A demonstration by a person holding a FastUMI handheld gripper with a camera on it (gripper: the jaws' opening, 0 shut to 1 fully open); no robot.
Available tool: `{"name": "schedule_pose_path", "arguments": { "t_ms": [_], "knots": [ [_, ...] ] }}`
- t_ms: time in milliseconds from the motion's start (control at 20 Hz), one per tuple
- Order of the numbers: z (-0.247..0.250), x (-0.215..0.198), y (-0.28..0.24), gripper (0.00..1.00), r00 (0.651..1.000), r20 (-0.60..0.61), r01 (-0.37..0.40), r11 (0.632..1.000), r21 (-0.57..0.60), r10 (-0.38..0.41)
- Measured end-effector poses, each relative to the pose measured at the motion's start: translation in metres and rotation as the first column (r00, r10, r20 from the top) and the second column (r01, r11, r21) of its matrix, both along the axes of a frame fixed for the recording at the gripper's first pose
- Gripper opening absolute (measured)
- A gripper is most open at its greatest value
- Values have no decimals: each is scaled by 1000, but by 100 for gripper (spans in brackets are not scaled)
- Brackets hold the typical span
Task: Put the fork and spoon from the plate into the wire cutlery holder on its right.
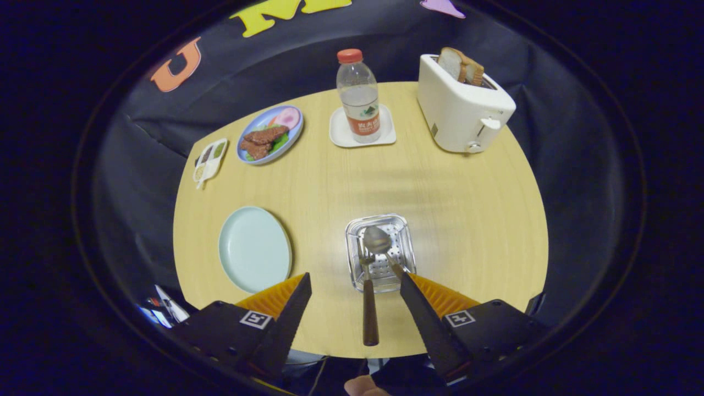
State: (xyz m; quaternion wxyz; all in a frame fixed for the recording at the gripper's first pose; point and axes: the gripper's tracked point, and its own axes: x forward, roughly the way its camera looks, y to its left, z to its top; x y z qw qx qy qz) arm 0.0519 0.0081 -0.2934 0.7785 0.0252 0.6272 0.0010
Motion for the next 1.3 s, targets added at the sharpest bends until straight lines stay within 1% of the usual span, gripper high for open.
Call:
{"name": "schedule_pose_path", "arguments": {
  "t_ms": [100,200,250,300,400,500,600,850,950,1000,1150,1250,1300],
  "knots": [
    [10,2,3,97,996,91,-10,999,-33,13],
    [22,8,6,97,981,191,-27,996,-89,44],
    [31,11,6,97,967,248,-35,991,-129,67],
    [42,15,9,97,945,314,-36,985,-169,89],
    [63,20,21,97,890,435,-43,976,-213,134],
    [79,14,43,97,844,510,-65,975,-211,166],
    [97,7,61,98,796,578,-76,977,-197,178],
    [140,-17,97,96,643,751,-31,985,-172,152],
    [162,-25,105,96,571,810,-12,988,-157,136],
    [171,-32,107,96,540,832,-3,988,-152,129],
    [195,-52,117,96,474,873,5,991,-133,115],
    [210,-62,120,96,422,898,13,989,-145,126],
    [214,-68,122,96,402,905,16,987,-158,138]
  ]
}}
